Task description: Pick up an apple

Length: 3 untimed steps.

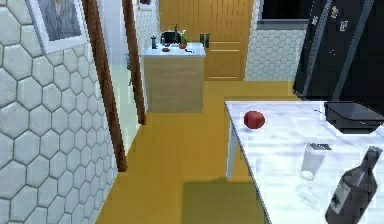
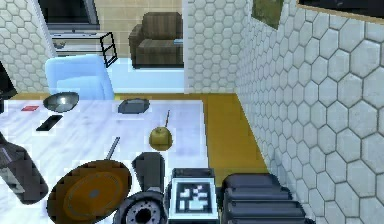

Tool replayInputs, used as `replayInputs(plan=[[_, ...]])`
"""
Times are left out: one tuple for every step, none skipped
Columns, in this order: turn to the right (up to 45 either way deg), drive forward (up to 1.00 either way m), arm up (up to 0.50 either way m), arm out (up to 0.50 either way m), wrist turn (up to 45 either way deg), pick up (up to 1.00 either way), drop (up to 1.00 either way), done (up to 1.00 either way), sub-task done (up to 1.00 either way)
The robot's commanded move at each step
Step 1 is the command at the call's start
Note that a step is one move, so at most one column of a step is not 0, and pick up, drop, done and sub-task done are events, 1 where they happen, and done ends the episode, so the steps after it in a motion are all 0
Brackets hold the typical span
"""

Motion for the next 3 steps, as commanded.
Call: replayInputs(plan=[[0.0, 0.00, 0.00, 0.42, 0.0, 0.00, 0.00, 0.00, 0.00], [0.0, 0.00, 0.00, 0.00, 45.0, 0.00, 0.00, 0.00, 0.00], [0.0, 0.00, 0.00, 0.00, 45.0, 0.00, 0.00, 0.00, 0.00]])
